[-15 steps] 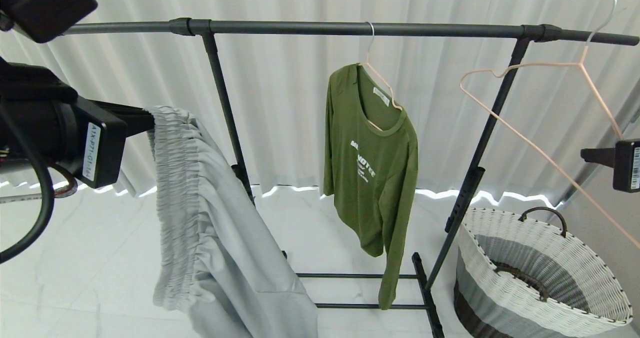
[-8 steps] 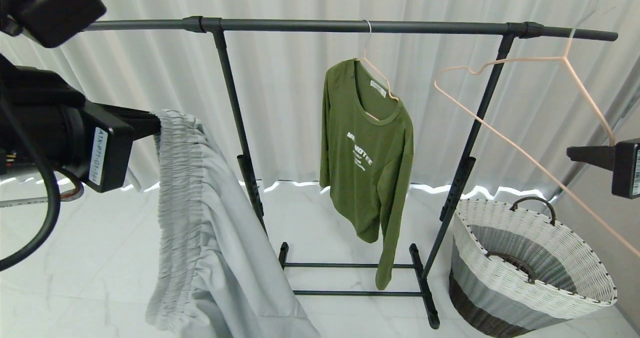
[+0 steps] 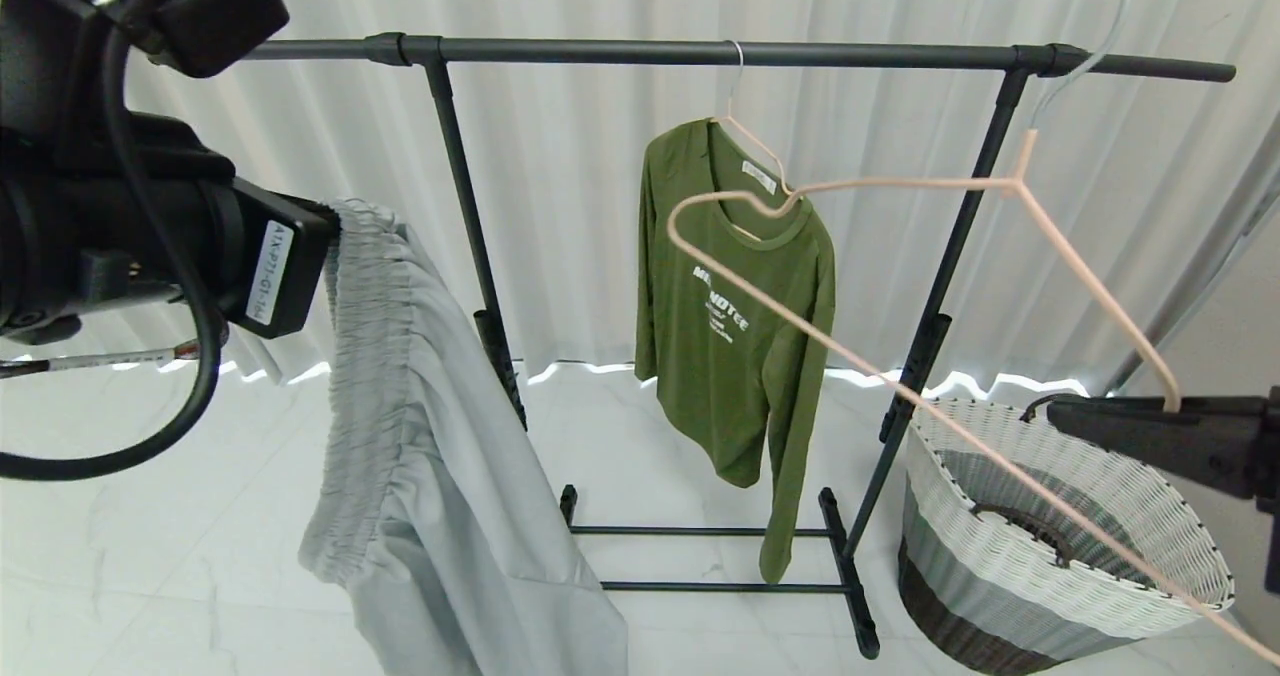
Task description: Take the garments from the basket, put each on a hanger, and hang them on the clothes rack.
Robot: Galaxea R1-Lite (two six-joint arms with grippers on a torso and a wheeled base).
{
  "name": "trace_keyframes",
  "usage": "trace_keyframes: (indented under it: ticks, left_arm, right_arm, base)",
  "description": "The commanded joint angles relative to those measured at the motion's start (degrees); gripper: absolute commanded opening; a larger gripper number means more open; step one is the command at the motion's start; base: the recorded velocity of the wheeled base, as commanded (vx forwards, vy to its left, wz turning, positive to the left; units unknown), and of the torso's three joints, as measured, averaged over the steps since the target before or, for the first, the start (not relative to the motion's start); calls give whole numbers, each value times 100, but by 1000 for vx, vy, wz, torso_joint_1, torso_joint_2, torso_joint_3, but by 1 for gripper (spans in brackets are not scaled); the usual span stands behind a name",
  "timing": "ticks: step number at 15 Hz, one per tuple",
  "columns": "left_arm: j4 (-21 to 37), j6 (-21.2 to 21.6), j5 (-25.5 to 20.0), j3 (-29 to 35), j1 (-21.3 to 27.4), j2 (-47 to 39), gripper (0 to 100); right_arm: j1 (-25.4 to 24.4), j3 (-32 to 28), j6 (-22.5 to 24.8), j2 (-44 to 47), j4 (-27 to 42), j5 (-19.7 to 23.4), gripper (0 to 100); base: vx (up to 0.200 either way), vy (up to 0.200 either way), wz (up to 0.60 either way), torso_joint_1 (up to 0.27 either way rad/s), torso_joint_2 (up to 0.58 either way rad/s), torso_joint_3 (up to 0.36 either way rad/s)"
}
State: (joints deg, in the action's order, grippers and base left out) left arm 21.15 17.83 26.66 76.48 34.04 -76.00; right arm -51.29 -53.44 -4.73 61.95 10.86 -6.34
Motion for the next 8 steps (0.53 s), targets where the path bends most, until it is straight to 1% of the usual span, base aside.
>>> trace_keyframes:
  ticks: [1, 2, 4, 6, 7, 8]
  left_arm:
    - [3, -61, 6, 200, -2, -354, 0]
    - [3, -228, 6, 288, 7, -460, 0]
    - [3, -808, 23, 508, 77, -750, 0]
    - [3, -1151, 15, 613, 94, -926, 0]
    - [3, -1256, 15, 648, 94, -970, 0]
    - [3, -1590, 23, 772, 103, -1110, 0]
  right_arm:
    - [-663, 299, -81, -166, -14, 107, 0]
    - [-866, 326, -151, -166, -14, 107, 0]
    - [-1252, 326, -327, -140, -14, 107, 0]
    - [-1331, 343, -380, -104, -14, 107, 0]
    - [-1331, 343, -397, -78, -23, 115, 0]
    - [-1402, 343, -503, 1, -155, 115, 0]
  base:
    - [0, 0, 0, 0, 0, 0]
    - [0, 0, 0, 0, 0, 0]
    - [0, 0, 0, 0, 0, 0]
    - [0, 0, 0, 0, 0, 0]
    - [0, 0, 0, 0, 0, 0]
    - [0, 0, 0, 0, 0, 0]
